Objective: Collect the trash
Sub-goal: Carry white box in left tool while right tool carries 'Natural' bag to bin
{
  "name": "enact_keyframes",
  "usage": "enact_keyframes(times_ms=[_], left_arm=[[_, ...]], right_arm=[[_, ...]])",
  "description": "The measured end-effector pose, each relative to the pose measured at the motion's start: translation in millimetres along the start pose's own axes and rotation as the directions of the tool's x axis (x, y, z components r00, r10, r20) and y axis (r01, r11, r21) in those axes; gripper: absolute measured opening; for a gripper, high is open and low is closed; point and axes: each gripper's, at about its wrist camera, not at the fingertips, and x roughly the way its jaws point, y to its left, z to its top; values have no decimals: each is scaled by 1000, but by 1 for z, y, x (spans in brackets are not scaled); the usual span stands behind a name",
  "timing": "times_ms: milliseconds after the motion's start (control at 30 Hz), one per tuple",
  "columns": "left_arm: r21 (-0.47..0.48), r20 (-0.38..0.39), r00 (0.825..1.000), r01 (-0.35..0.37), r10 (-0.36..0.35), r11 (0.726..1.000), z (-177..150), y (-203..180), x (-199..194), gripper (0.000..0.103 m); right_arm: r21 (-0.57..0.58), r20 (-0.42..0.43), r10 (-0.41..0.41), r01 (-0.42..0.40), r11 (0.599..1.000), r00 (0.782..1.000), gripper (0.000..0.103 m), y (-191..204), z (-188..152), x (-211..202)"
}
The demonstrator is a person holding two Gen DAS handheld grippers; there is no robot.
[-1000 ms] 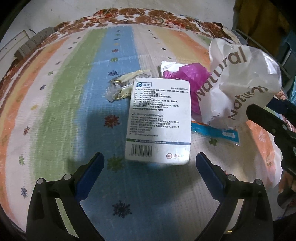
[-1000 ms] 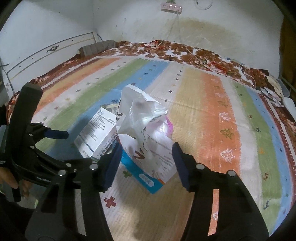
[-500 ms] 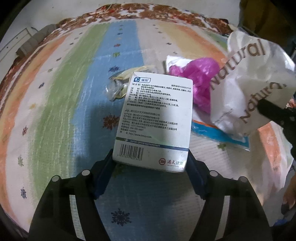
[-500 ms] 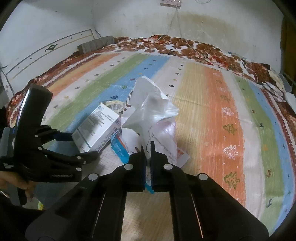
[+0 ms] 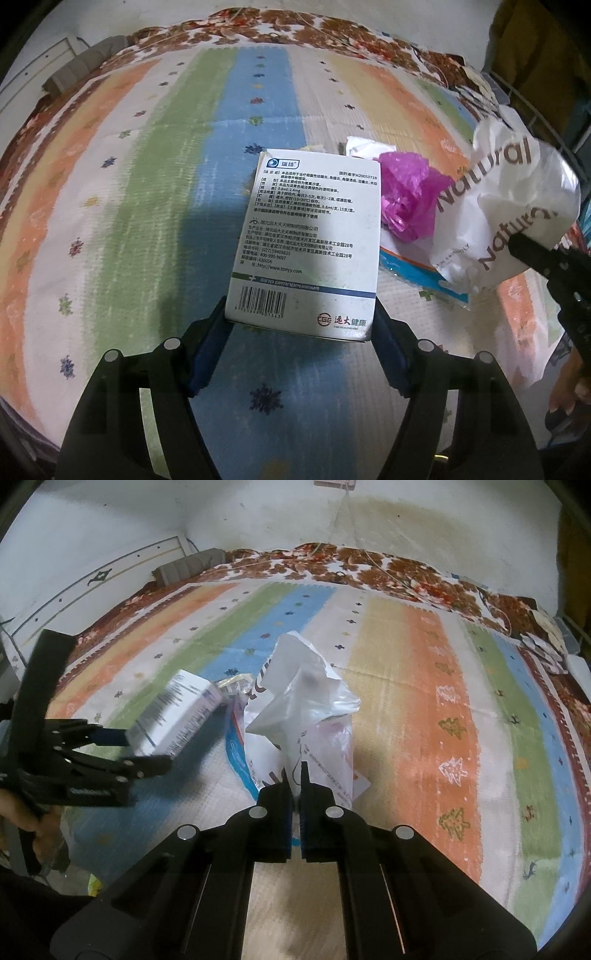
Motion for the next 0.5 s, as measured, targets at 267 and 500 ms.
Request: enact_keyframes(times_ms=[267, 500], left_arm=[[-16, -16, 1000, -19, 19, 1000, -8, 2, -19, 71], [-29, -5, 1000, -4, 4, 1000, -16, 1, -41, 71]], right_arm=[[14, 11, 13, -14, 1000, 1000, 2, 4, -1, -23], [2, 13, 20, -20, 1000, 1000, 2, 16, -5, -45]])
